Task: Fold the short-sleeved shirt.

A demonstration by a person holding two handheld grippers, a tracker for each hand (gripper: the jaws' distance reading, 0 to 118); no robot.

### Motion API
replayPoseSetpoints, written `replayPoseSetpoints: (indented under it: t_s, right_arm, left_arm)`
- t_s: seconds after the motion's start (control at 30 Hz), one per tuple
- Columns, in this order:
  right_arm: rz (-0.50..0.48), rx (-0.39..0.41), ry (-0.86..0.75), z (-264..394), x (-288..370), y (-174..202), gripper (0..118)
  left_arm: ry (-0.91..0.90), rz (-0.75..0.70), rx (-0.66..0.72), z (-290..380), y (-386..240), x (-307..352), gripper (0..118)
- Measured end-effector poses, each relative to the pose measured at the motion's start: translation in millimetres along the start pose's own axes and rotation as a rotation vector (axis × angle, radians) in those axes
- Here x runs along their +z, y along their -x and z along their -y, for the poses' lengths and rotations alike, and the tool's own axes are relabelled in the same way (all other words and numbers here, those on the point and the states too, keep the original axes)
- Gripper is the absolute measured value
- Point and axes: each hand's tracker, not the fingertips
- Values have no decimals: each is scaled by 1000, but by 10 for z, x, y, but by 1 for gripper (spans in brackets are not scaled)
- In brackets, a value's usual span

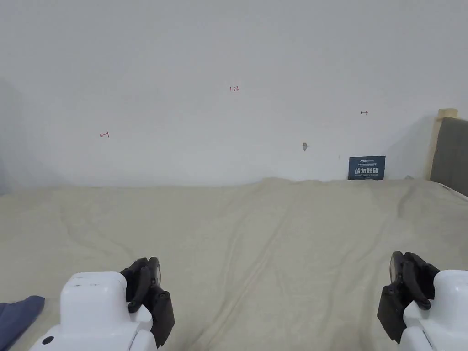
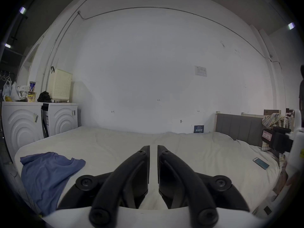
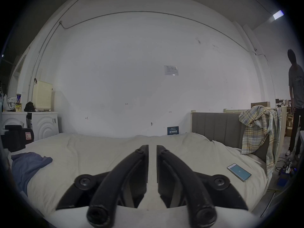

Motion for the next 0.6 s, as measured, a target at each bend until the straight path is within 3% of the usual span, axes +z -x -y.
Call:
replayPoseSetpoints:
  t_s: [0.03, 0.13, 0.23, 0.4, 0.6]
  right_arm:
    - [-4, 1, -1, 1, 0, -3, 0]
    - [-23, 23, 11, 5, -21, 24, 0]
    - [-4, 44, 11, 17, -29, 33, 0]
    - [-10, 1, 25, 15, -48, -33, 0]
    - [4, 51, 30, 21, -70, -47, 0]
  left_arm:
    - [2, 8, 5, -6, 17, -11, 7]
    - [26, 13, -3, -4, -9, -56, 0]
    - [30, 12, -5, -5, -33, -52, 0]
    - [36, 15, -6, 4, -51, -98, 0]
    - [51, 14, -6, 26, -35, -151, 0]
